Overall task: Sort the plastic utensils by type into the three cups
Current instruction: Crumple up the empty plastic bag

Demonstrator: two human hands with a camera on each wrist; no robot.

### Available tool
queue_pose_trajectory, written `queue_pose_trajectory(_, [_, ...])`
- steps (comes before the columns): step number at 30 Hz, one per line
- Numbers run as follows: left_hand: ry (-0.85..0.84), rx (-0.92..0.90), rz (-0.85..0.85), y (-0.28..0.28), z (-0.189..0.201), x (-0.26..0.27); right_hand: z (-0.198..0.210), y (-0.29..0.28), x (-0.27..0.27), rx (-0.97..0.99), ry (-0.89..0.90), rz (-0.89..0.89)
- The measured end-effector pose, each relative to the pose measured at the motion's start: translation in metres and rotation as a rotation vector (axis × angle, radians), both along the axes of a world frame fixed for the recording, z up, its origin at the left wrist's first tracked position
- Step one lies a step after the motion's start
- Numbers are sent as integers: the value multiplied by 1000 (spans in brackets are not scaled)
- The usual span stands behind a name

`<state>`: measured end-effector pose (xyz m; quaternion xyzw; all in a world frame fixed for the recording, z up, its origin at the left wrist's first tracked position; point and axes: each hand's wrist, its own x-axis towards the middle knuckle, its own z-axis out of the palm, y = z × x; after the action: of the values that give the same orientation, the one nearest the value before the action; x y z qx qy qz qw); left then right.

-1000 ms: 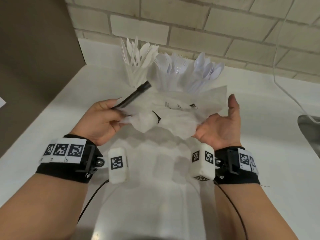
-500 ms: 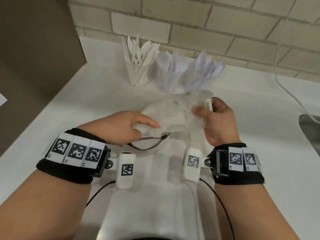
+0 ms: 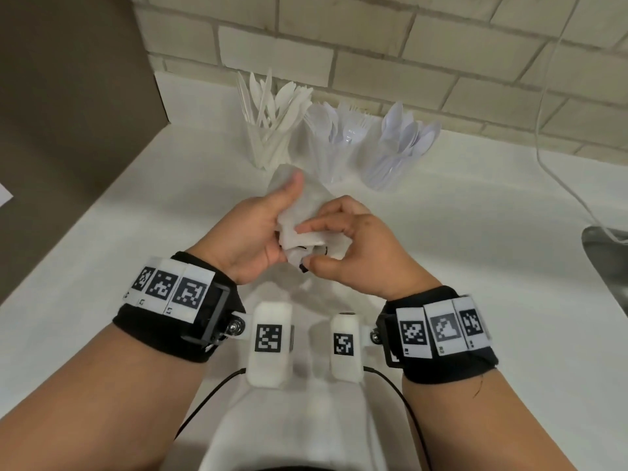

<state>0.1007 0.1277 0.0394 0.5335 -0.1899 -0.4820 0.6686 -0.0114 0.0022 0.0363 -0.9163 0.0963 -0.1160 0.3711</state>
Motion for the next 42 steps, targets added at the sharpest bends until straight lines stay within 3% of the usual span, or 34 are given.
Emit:
queue_pose_trajectory(3, [-113,88,185,-3,-9,-5,-4,1,1,-30,44,61])
queue_pose_trajectory(5, [-178,114,249,-2,-16,-4,-5,-2,-1,33,-43,22])
queue_pose_trajectory(7, [-256,131,298,0,-18,0,-7,-4,-3,26,-155,-66])
queue_pose_trajectory(11, [-365,126,337,-1,-15,-1,-15,1,2,-17,-76,-19])
queue_pose_trajectory(14, [-446,137,400,-3,-13,-8,-20,2,5,4,-131,-91])
queue_pose_trajectory(18, [-506,-1,301,-1,-10,-13,-25,0,6,-6,-211,-207])
queue_pose_trajectory(20, [-617,-24,208,1,-12,-10,-25,0,3,3,-261,-254])
queue_pose_trajectory(23, [-859,150,151,5,-10,-5,-22,-1,-3,27,-323,-280])
queue_pose_trajectory(27, [-875,136,3,11,-3,-2,-16,5,-5,127,-297,-246])
queue_pose_trajectory(30, [-995,227,29,12,-1,1,-5,8,-10,203,-212,-234])
queue_pose_trajectory(32, [-1090,262,104,15,0,1,4,8,-15,339,-130,-136])
queue_pose_trajectory(35, [-1073,189,243,21,4,-4,14,12,-24,612,-137,-13])
queue_pose_trajectory(39, [-893,46,301,28,12,-24,21,18,-34,660,-164,-33])
queue_pose_trajectory(42, [-747,-38,190,38,19,-38,23,21,-43,684,-214,-89])
